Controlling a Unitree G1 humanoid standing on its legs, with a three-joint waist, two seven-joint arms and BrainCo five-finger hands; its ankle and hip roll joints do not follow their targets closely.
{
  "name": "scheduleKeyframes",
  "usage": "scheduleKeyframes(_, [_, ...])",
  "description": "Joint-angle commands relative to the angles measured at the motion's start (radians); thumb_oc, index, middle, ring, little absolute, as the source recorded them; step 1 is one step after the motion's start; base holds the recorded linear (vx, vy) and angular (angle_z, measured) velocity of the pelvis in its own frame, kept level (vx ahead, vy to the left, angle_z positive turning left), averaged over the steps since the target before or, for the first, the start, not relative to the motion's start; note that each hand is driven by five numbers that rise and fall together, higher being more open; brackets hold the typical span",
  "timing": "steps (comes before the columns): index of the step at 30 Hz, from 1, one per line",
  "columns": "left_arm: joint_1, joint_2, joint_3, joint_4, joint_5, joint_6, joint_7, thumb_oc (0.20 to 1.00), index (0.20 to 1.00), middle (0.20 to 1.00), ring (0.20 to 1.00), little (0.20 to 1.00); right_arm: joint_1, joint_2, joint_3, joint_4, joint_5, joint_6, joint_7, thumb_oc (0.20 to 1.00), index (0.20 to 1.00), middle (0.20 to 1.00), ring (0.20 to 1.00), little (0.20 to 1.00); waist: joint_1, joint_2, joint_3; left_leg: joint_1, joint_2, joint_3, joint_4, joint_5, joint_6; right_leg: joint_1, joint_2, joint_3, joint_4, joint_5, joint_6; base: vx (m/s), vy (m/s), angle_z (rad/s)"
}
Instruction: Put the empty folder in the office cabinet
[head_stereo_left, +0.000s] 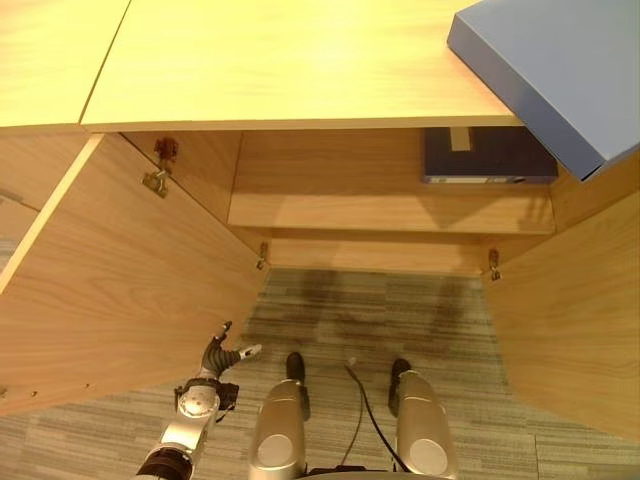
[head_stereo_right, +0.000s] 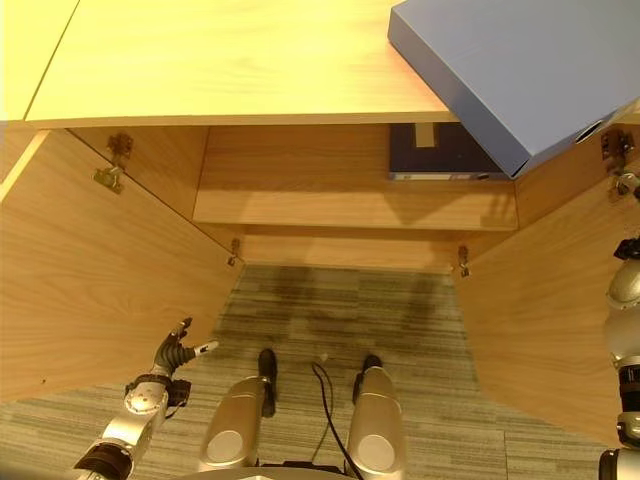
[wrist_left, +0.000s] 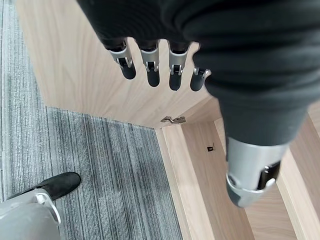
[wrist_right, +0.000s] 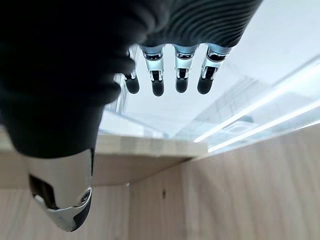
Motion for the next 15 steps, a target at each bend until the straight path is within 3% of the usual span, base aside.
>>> scheduleKeyframes(1, [-0.007,0.034,-0.009,-0.026,-0.009,-0.028,0.023,1.000,1.000,1.000,1.000,1.000,-0.042,-0.024,0.024,-0.017,0.001,-0.030,0.002,1.000,1.000,1.000,1.000,1.000,0.015,-0.033,-0.030,0.005,0.051,-0.045,0.093,-0.097,-0.030,0.075,0.011,-0.014,-0.028,-0.011,0.043,0.00,0.000,0.00])
scheduleKeyframes(15, [-0.007,0.026,0.005,-0.027,-0.023,-0.023,0.026,1.000,1.000,1.000,1.000,1.000,-0.048,0.058,0.116,-0.101,0.027,-0.095,0.083,1.000,1.000,1.000,1.000,1.000,0.023,-0.031,-0.015,0.018,0.048,-0.052,0.089,-0.093,-0.029,0.092,0.008,-0.020,-0.031,-0.009,0.044,0.00,-0.002,0.00])
